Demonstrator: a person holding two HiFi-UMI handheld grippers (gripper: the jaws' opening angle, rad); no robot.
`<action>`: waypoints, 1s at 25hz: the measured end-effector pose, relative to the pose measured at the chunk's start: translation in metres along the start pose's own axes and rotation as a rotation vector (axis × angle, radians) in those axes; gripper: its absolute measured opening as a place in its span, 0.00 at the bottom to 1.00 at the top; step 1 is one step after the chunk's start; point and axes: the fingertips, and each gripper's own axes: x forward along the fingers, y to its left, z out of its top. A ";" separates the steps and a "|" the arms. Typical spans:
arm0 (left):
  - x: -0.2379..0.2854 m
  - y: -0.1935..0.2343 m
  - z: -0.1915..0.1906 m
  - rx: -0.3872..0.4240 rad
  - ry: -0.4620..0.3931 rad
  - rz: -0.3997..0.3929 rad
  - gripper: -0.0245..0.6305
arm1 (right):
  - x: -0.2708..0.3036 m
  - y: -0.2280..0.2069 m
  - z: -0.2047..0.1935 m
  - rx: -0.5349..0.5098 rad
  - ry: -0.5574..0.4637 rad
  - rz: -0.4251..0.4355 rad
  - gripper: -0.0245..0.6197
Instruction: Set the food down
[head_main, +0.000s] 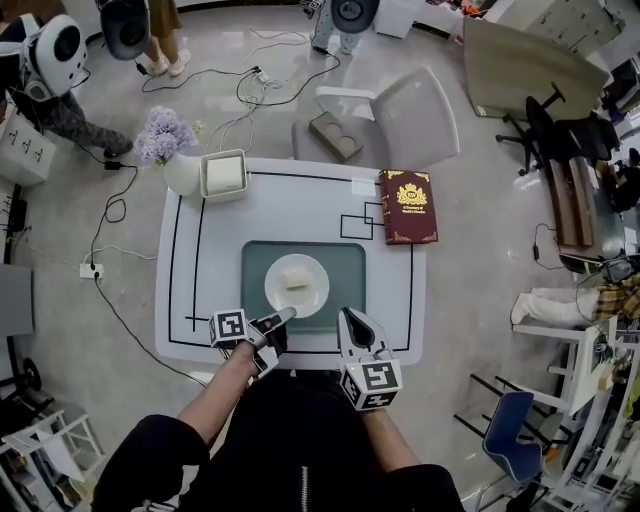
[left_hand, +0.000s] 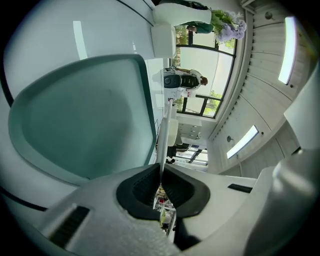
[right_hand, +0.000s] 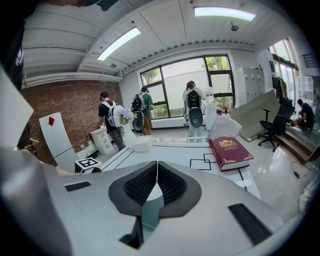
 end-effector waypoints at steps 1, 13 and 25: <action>0.003 0.003 0.002 -0.004 0.000 0.006 0.06 | -0.001 -0.002 -0.001 0.004 0.003 -0.002 0.05; 0.030 0.036 0.013 -0.052 -0.004 0.088 0.06 | -0.010 -0.034 -0.011 0.052 0.009 -0.045 0.05; 0.043 0.050 0.012 -0.157 -0.014 0.095 0.06 | -0.010 -0.045 -0.018 0.085 0.020 -0.059 0.05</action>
